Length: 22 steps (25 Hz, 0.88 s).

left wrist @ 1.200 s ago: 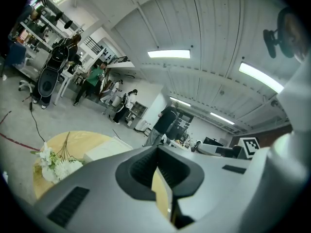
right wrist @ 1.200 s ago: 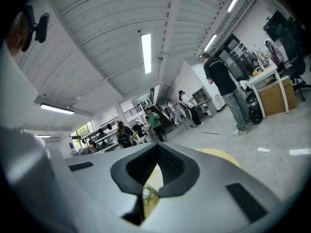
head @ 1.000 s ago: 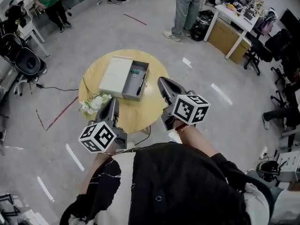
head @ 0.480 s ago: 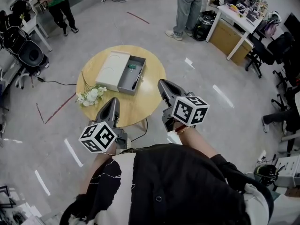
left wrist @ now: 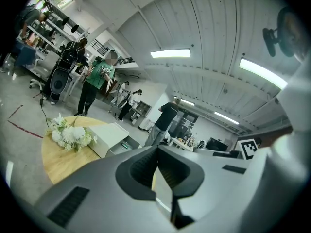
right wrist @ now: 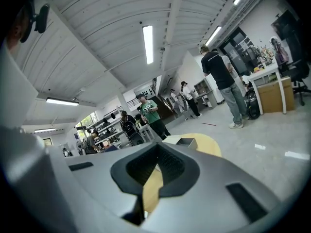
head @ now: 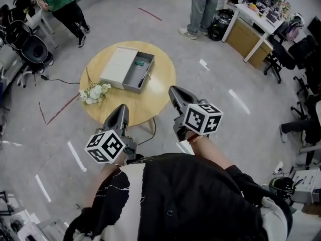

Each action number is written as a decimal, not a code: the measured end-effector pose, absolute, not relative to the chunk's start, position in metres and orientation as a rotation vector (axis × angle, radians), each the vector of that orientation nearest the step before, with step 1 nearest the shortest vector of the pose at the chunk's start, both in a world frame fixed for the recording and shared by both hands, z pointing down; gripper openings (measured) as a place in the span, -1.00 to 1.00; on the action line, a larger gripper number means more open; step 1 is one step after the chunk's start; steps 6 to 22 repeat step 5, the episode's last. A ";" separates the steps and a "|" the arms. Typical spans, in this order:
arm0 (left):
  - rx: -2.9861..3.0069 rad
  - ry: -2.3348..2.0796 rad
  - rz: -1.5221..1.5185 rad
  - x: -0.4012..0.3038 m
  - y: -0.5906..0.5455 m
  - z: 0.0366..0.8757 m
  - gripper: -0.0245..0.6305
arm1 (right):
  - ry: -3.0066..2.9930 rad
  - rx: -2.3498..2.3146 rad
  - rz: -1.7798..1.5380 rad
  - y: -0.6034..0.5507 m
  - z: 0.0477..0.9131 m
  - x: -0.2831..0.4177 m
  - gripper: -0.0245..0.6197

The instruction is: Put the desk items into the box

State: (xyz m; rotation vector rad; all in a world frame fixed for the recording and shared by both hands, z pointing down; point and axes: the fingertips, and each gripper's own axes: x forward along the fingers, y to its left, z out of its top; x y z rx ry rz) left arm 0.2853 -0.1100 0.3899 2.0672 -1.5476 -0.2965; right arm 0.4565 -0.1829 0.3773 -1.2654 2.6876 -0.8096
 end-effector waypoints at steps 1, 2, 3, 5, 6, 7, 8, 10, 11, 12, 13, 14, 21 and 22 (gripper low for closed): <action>2.066 -1.551 -0.297 0.286 -0.108 0.390 -0.89 | 2.690 -1.263 -0.811 -0.181 0.378 0.457 -0.91; 2.066 -1.553 -0.297 0.287 -0.107 0.389 -0.89 | 2.692 -1.262 -0.812 -0.180 0.378 0.458 -0.91; 2.066 -1.555 -0.297 0.288 -0.108 0.388 -0.89 | 2.693 -1.261 -0.813 -0.180 0.378 0.459 -0.91; 2.066 -1.556 -0.296 0.289 -0.111 0.387 -0.89 | 2.695 -1.258 -0.815 -0.182 0.377 0.461 -0.91; 2.066 -1.556 -0.296 0.289 -0.111 0.387 -0.89 | 2.695 -1.258 -0.815 -0.182 0.377 0.461 -0.91; 2.066 -1.556 -0.296 0.289 -0.111 0.387 -0.89 | 2.695 -1.258 -0.815 -0.182 0.377 0.461 -0.91; 2.066 -1.556 -0.296 0.289 -0.111 0.387 -0.89 | 2.695 -1.258 -0.815 -0.182 0.377 0.461 -0.91; 2.066 -1.556 -0.296 0.289 -0.111 0.387 -0.89 | 2.695 -1.258 -0.815 -0.182 0.377 0.461 -0.91; 2.066 -1.556 -0.296 0.289 -0.111 0.387 -0.89 | 2.695 -1.258 -0.815 -0.182 0.377 0.461 -0.91; 2.066 -1.556 -0.296 0.289 -0.111 0.387 -0.89 | 2.695 -1.258 -0.815 -0.182 0.377 0.461 -0.91; 2.066 -1.556 -0.296 0.289 -0.111 0.387 -0.89 | 2.695 -1.258 -0.815 -0.182 0.377 0.461 -0.91; 2.066 -1.556 -0.296 0.289 -0.111 0.387 -0.89 | 2.695 -1.258 -0.815 -0.182 0.377 0.461 -0.91; 2.066 -1.556 -0.296 0.289 -0.111 0.387 -0.89 | 2.695 -1.258 -0.815 -0.182 0.377 0.461 -0.91; 2.066 -1.556 -0.296 0.289 -0.111 0.387 -0.89 | 2.695 -1.258 -0.815 -0.182 0.377 0.461 -0.91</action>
